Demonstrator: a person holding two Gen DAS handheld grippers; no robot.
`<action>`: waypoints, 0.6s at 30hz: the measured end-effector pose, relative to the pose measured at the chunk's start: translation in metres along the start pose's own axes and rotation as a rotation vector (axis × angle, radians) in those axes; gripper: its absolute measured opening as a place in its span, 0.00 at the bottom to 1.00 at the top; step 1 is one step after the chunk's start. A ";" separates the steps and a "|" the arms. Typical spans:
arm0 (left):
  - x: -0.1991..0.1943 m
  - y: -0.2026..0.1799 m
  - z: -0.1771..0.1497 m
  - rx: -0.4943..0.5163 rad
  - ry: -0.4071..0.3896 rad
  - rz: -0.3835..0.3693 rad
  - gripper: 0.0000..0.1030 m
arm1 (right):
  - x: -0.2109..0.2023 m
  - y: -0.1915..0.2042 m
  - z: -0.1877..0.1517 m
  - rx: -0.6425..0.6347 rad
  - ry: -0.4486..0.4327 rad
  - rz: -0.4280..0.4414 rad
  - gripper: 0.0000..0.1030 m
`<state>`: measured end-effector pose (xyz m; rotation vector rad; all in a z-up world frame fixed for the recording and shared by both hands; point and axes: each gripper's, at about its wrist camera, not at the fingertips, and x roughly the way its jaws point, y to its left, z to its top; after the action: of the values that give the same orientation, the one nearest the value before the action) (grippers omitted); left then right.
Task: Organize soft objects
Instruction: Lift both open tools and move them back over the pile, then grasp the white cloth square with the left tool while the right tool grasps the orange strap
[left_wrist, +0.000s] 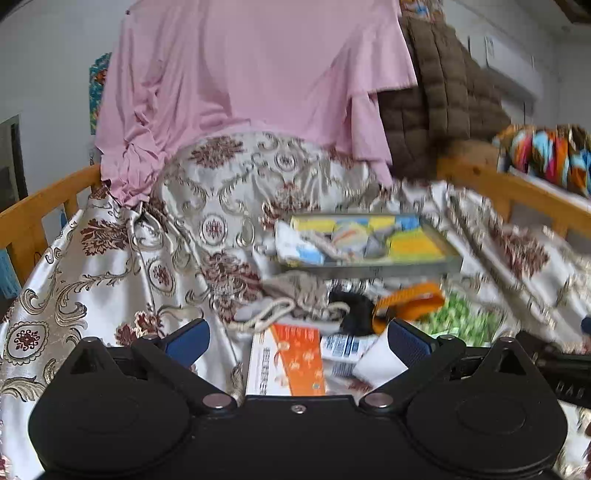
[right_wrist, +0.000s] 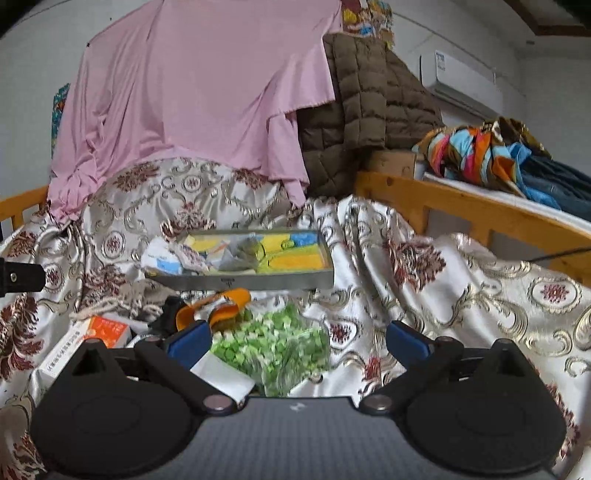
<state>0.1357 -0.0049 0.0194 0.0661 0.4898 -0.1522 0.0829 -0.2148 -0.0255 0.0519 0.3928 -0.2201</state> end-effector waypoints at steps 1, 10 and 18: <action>0.002 -0.001 -0.001 0.013 0.012 0.004 0.99 | 0.002 0.000 -0.001 0.000 0.011 -0.003 1.00; 0.022 -0.011 -0.010 0.096 0.110 -0.053 0.99 | 0.014 -0.007 -0.007 0.032 0.091 0.003 1.00; 0.039 -0.032 -0.015 0.219 0.130 -0.127 0.99 | 0.027 -0.021 -0.009 0.110 0.159 0.031 1.00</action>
<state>0.1575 -0.0397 -0.0135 0.2604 0.6057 -0.3275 0.0990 -0.2395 -0.0446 0.1838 0.5372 -0.2078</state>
